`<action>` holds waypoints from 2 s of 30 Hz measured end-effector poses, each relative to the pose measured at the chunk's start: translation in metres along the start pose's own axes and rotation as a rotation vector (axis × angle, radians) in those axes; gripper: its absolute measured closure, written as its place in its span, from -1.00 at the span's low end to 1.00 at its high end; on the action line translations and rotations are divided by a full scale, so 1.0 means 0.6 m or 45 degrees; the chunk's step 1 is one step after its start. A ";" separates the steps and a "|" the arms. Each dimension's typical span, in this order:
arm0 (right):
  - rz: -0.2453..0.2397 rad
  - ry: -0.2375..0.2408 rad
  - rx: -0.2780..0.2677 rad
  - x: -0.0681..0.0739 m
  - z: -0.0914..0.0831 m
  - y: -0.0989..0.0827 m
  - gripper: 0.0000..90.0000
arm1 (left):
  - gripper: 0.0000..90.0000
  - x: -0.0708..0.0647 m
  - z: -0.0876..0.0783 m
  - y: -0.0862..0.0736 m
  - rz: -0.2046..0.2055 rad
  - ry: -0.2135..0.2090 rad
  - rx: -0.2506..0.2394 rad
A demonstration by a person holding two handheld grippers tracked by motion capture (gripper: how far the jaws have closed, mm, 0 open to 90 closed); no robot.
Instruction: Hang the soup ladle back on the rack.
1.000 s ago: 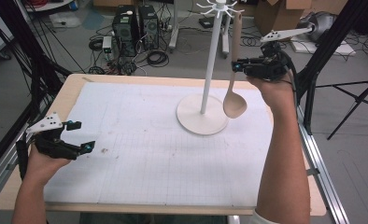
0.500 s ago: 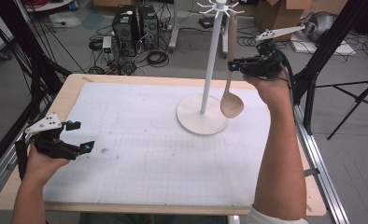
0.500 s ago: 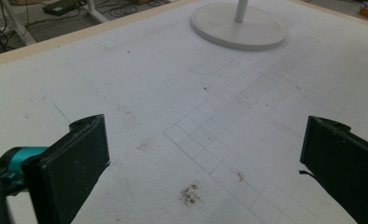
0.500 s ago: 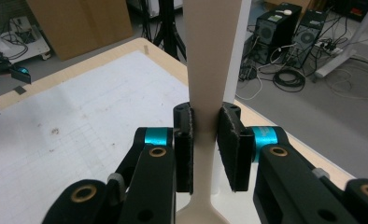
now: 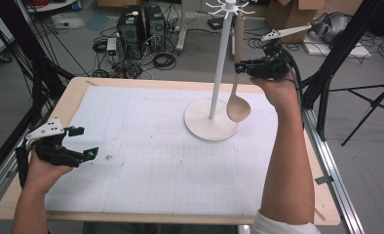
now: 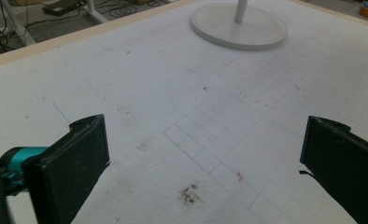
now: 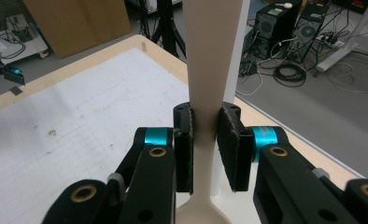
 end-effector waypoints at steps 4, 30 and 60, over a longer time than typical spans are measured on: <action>0.018 -0.013 0.006 -0.002 0.002 0.001 0.70 | -0.96 0.001 -0.001 0.000 0.001 0.001 0.002; -0.090 -0.031 -0.181 0.062 -0.028 -0.114 -0.42 | -0.96 -0.011 0.006 0.007 0.030 -0.007 0.015; -0.014 0.040 -0.297 0.104 0.072 -0.344 -0.75 | -0.96 -0.015 0.015 0.008 0.034 -0.019 0.028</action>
Point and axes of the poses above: each handheld gripper's, and its own axes: z roughly forward along the jaws, y roughly out of its top, x roughly to its left, the point moved 1 cm from there along z, roughly forward along the jaws, and after that the axes turned 13 degrees about x, right-handed, at the moved point
